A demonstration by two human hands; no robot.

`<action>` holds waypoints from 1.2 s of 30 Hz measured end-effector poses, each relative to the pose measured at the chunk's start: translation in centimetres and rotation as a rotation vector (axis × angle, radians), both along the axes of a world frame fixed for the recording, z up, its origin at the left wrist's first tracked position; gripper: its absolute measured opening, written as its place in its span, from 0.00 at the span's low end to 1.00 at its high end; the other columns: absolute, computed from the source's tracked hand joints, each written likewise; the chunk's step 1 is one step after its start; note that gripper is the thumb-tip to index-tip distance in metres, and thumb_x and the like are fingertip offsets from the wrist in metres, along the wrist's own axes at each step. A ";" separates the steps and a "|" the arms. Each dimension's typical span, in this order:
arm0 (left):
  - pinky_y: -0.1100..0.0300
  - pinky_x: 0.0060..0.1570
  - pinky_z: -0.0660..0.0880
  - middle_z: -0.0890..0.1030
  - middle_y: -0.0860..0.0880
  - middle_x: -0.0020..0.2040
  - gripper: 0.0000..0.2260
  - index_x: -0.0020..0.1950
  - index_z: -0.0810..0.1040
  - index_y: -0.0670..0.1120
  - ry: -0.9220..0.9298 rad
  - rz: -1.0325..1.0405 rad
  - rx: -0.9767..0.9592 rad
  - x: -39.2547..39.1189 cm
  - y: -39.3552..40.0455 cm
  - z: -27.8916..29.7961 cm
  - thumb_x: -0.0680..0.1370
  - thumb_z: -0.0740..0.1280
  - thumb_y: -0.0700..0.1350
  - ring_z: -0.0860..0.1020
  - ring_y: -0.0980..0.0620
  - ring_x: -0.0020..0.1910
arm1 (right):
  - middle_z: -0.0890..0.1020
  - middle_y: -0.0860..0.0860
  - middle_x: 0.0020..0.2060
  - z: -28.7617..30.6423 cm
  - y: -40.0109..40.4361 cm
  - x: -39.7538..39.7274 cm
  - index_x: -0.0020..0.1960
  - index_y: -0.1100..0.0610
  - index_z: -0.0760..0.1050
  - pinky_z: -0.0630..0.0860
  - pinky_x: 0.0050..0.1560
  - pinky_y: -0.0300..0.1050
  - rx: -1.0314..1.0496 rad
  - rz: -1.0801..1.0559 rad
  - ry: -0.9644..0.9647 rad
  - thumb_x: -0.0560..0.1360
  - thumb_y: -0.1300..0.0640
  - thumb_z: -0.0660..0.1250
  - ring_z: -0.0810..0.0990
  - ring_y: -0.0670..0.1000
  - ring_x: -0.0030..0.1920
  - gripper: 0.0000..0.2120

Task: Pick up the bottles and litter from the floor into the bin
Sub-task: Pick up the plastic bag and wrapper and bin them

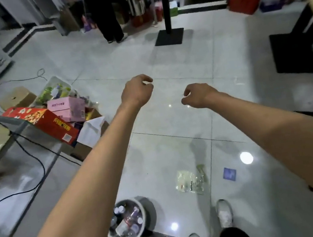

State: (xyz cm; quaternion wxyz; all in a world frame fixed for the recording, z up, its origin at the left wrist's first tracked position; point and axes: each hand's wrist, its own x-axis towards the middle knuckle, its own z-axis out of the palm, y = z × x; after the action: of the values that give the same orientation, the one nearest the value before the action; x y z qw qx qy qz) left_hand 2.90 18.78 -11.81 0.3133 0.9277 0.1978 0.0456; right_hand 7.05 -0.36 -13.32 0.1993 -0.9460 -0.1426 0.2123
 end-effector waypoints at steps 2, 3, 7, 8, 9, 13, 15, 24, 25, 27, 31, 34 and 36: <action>0.58 0.54 0.75 0.81 0.50 0.56 0.15 0.61 0.80 0.54 0.029 -0.041 -0.013 0.7 -3.3 -1.5 0.76 0.63 0.45 0.79 0.49 0.51 | 0.79 0.54 0.60 -1.1 -3.8 -0.2 0.64 0.57 0.75 0.74 0.59 0.48 -0.017 -0.048 0.015 0.76 0.51 0.64 0.76 0.56 0.61 0.19; 0.57 0.54 0.76 0.81 0.51 0.55 0.15 0.61 0.80 0.54 0.043 -0.067 -0.022 1.1 -5.0 -2.4 0.76 0.63 0.45 0.78 0.49 0.50 | 0.78 0.54 0.62 -1.8 -5.8 -0.1 0.65 0.56 0.74 0.74 0.60 0.49 -0.022 -0.074 0.028 0.76 0.50 0.64 0.76 0.56 0.61 0.20; 0.59 0.51 0.75 0.79 0.53 0.52 0.16 0.63 0.79 0.52 0.097 -0.149 -0.025 2.6 -10.7 -5.4 0.77 0.62 0.44 0.77 0.51 0.47 | 0.76 0.53 0.64 -4.9 -11.6 0.6 0.68 0.53 0.72 0.73 0.59 0.46 -0.018 -0.156 0.083 0.76 0.50 0.64 0.74 0.56 0.63 0.21; 0.59 0.51 0.74 0.79 0.53 0.53 0.16 0.63 0.79 0.52 0.112 -0.169 -0.025 2.9 -11.9 -6.3 0.78 0.62 0.44 0.77 0.51 0.49 | 0.76 0.53 0.63 -5.9 -12.8 0.9 0.68 0.53 0.72 0.73 0.57 0.45 -0.014 -0.179 0.099 0.76 0.50 0.64 0.75 0.55 0.62 0.21; 0.59 0.51 0.75 0.80 0.53 0.54 0.16 0.63 0.80 0.52 0.122 -0.179 -0.031 3.4 -12.9 -7.1 0.77 0.62 0.44 0.78 0.51 0.50 | 0.77 0.53 0.62 -6.8 -13.8 1.3 0.67 0.53 0.72 0.72 0.55 0.44 -0.011 -0.198 0.113 0.75 0.50 0.64 0.75 0.55 0.61 0.21; 0.61 0.48 0.73 0.81 0.52 0.52 0.16 0.63 0.79 0.52 0.188 -0.191 -0.036 4.7 -16.0 -11.7 0.77 0.61 0.42 0.78 0.51 0.50 | 0.76 0.53 0.62 -11.3 -16.8 2.7 0.67 0.53 0.72 0.71 0.54 0.43 -0.006 -0.240 0.167 0.75 0.51 0.64 0.75 0.55 0.61 0.21; 0.59 0.50 0.74 0.81 0.52 0.53 0.17 0.64 0.79 0.51 0.219 -0.207 -0.027 5.4 -17.0 -14.2 0.77 0.60 0.42 0.77 0.50 0.51 | 0.77 0.54 0.62 -14.2 -18.1 3.6 0.68 0.52 0.71 0.70 0.51 0.42 0.008 -0.255 0.192 0.75 0.51 0.64 0.75 0.55 0.60 0.22; 0.56 0.50 0.76 0.81 0.52 0.54 0.15 0.62 0.78 0.53 0.286 -0.047 -0.067 4.2 -14.5 -30.2 0.78 0.61 0.43 0.79 0.49 0.51 | 0.79 0.55 0.51 -29.9 -19.1 5.9 0.68 0.54 0.70 0.69 0.48 0.41 0.026 -0.227 0.360 0.75 0.52 0.65 0.77 0.56 0.58 0.22; 0.56 0.50 0.76 0.81 0.51 0.54 0.15 0.62 0.78 0.52 0.290 -0.010 -0.090 4.1 -14.3 -32.8 0.78 0.61 0.43 0.79 0.49 0.51 | 0.79 0.56 0.52 -32.3 -18.7 6.1 0.68 0.54 0.70 0.69 0.49 0.42 0.026 -0.214 0.361 0.75 0.52 0.64 0.77 0.56 0.58 0.22; 0.56 0.49 0.76 0.81 0.50 0.55 0.15 0.62 0.78 0.52 0.312 0.045 -0.130 3.6 -14.2 -38.0 0.77 0.62 0.43 0.79 0.49 0.50 | 0.78 0.57 0.57 -37.0 -18.1 6.2 0.68 0.53 0.69 0.71 0.51 0.44 0.009 -0.205 0.380 0.75 0.52 0.64 0.76 0.56 0.58 0.22; 0.60 0.47 0.71 0.81 0.51 0.58 0.15 0.64 0.77 0.54 0.335 0.063 -0.125 3.2 -14.8 -51.5 0.77 0.64 0.45 0.79 0.51 0.52 | 0.75 0.57 0.60 -49.9 -15.5 6.0 0.70 0.50 0.68 0.72 0.55 0.46 -0.035 -0.200 0.385 0.75 0.51 0.63 0.75 0.57 0.60 0.23; 0.62 0.47 0.67 0.78 0.51 0.61 0.17 0.67 0.75 0.54 0.375 0.074 -0.094 2.6 -15.5 -62.8 0.77 0.65 0.47 0.78 0.51 0.56 | 0.75 0.58 0.59 -61.0 -13.4 5.2 0.69 0.51 0.69 0.74 0.55 0.47 -0.045 -0.206 0.375 0.75 0.50 0.64 0.77 0.59 0.58 0.23; 0.61 0.49 0.69 0.76 0.51 0.63 0.19 0.67 0.74 0.54 0.413 0.093 -0.073 2.1 -15.6 -71.4 0.76 0.66 0.48 0.77 0.50 0.57 | 0.74 0.58 0.60 -68.9 -12.0 4.6 0.69 0.51 0.69 0.75 0.54 0.46 -0.057 -0.204 0.360 0.75 0.52 0.64 0.78 0.59 0.57 0.23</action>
State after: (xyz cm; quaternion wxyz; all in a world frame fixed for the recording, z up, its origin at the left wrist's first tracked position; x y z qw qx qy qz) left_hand 5.00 3.20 -83.19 0.2970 0.8953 0.3020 -0.1383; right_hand 11.68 -12.38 -82.26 0.2153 -0.9076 -0.0022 0.3604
